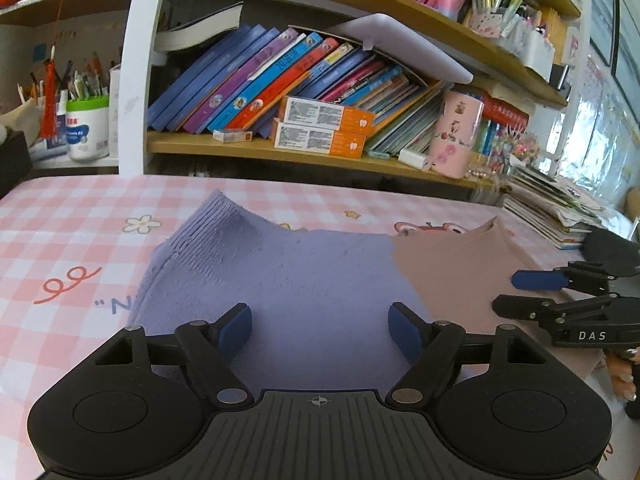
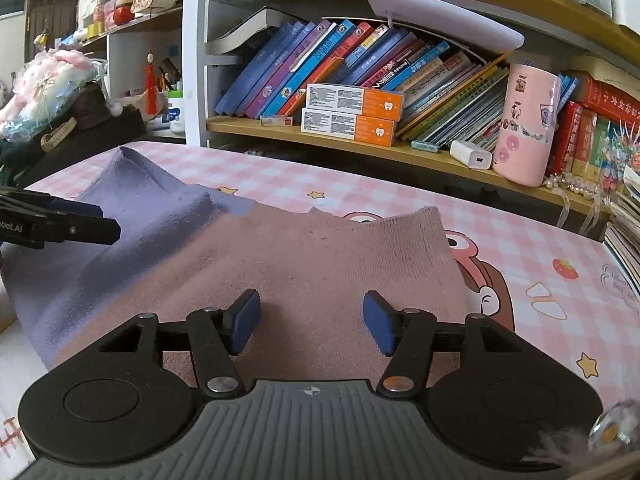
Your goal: Fold clothes
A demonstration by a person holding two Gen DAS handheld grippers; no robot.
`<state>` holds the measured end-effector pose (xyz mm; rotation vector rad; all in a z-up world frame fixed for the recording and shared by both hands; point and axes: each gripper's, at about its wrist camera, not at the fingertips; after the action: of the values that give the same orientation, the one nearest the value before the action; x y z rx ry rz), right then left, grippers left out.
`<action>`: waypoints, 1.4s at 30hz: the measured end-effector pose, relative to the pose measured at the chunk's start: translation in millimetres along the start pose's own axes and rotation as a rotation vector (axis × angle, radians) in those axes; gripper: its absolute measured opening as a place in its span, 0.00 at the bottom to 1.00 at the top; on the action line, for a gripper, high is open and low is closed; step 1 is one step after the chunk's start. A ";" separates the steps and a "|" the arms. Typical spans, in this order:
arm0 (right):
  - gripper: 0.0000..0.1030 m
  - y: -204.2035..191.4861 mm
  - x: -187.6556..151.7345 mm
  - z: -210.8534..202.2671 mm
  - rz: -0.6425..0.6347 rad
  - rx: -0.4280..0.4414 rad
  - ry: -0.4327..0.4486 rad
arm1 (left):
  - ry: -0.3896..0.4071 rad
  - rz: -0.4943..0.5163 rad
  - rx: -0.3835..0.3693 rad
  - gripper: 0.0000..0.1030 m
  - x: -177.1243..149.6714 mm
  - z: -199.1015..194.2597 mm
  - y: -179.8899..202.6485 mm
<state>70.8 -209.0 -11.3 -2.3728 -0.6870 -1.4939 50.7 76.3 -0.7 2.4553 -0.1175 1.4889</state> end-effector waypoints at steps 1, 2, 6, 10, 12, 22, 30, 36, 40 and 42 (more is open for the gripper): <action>0.54 0.0 0.2 0.1 0.000 0.000 -0.001 | -0.002 0.002 0.002 0.76 -0.2 0.1 0.3; 0.54 0.0 0.3 0.2 0.001 0.001 -0.002 | -0.005 0.005 0.006 0.77 -0.6 0.5 0.8; 0.54 0.4 0.2 0.3 0.004 0.003 -0.003 | -0.024 0.036 0.030 0.78 -0.8 3.8 6.7; 0.54 0.4 0.2 0.0 0.005 0.002 -0.004 | -0.033 0.057 0.045 0.79 -1.6 5.5 10.2; 0.54 0.3 0.3 0.0 0.005 0.002 -0.004 | -0.035 0.061 0.048 0.80 -2.0 6.0 10.7; 0.54 5.4 -0.8 -2.3 0.031 0.010 -0.003 | -0.065 0.110 0.098 0.87 -3.7 11.9 18.7; 0.54 12.5 -1.9 -4.8 0.059 0.019 -0.007 | -0.077 0.127 0.148 0.98 -4.2 14.1 21.1; 0.54 8.7 -2.2 -5.4 0.042 0.006 -0.008 | -0.082 0.126 0.161 1.00 -3.1 15.0 21.8; 0.54 10.5 -2.5 -6.0 0.051 0.002 -0.003 | -0.083 0.115 0.154 1.00 -2.8 14.2 20.6; 0.53 17.2 -2.9 -6.3 0.090 0.014 0.000 | -0.084 0.113 0.147 1.00 -2.5 13.5 19.9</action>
<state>73.6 -227.3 -10.5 -2.3604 -0.5811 -1.4474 57.1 53.3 -5.1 2.6696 -0.1709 1.4890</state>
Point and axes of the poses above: each gripper's, at about its wrist camera, not at the fingertips, and z roughly the way its jaws point, y to its right, x to its top, and after that the axes turned 4 degrees about y, right-handed
